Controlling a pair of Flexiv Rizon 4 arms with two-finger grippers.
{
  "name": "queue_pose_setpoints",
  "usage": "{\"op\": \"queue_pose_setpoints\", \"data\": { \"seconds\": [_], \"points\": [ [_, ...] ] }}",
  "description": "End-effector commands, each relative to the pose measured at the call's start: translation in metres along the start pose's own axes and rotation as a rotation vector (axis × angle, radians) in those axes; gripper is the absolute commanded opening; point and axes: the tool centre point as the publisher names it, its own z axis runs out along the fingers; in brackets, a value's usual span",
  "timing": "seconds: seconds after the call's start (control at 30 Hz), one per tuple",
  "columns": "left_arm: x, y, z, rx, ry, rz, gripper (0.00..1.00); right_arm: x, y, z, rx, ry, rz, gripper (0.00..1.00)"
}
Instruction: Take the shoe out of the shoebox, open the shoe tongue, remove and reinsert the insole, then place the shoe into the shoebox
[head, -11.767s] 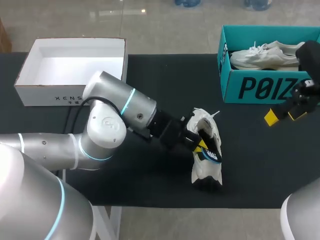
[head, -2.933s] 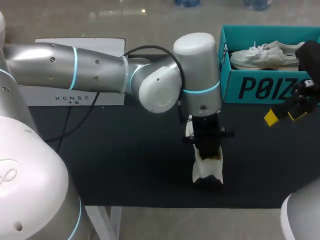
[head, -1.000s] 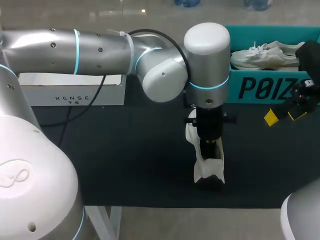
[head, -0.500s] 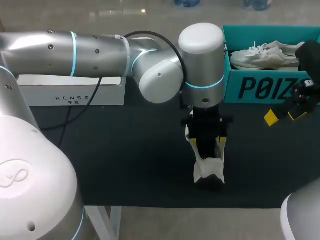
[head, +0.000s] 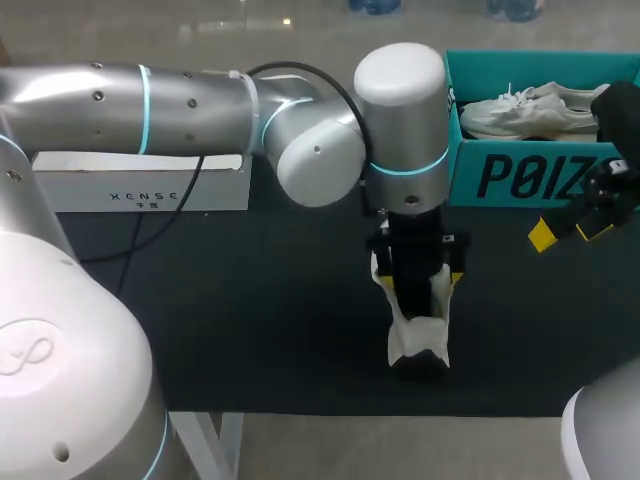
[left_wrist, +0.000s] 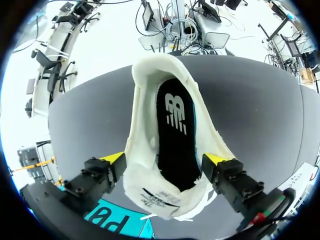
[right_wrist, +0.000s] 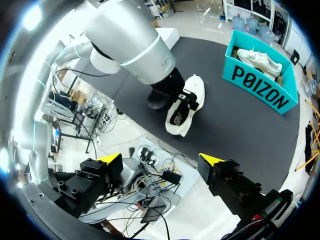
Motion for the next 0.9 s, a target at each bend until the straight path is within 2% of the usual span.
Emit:
{"op": "queue_pose_setpoints", "data": {
  "seconds": [0.03,0.2,0.4,0.57,0.7,0.77,0.8,0.9],
  "points": [
    [0.003,0.000,-0.010,-0.009,-0.003,0.001,1.00,0.000,0.004,0.000,0.008,0.000,0.001,1.00],
    [0.002,0.006,-0.026,-0.023,-0.023,-0.008,1.00,0.000,0.004,0.000,0.008,0.000,0.001,1.00],
    [0.001,0.014,-0.058,-0.057,-0.060,-0.019,1.00,0.000,0.004,0.000,0.008,0.000,0.001,1.00],
    [0.001,0.031,-0.084,-0.094,-0.100,-0.037,1.00,0.000,0.004,0.000,0.008,0.000,0.001,1.00],
    [0.000,0.042,-0.093,-0.104,-0.126,-0.057,1.00,0.000,0.004,0.000,0.008,0.000,0.001,1.00],
    [-0.002,0.046,-0.092,-0.092,-0.141,-0.067,0.17,0.000,0.004,0.000,0.008,0.000,0.001,1.00],
    [-0.003,0.049,-0.091,-0.089,-0.136,-0.078,0.00,0.000,0.004,0.000,0.008,0.000,0.001,1.00],
    [-0.006,0.056,-0.085,-0.086,-0.145,-0.088,0.00,0.000,0.004,0.000,0.008,0.000,0.001,1.00]
  ]
}}
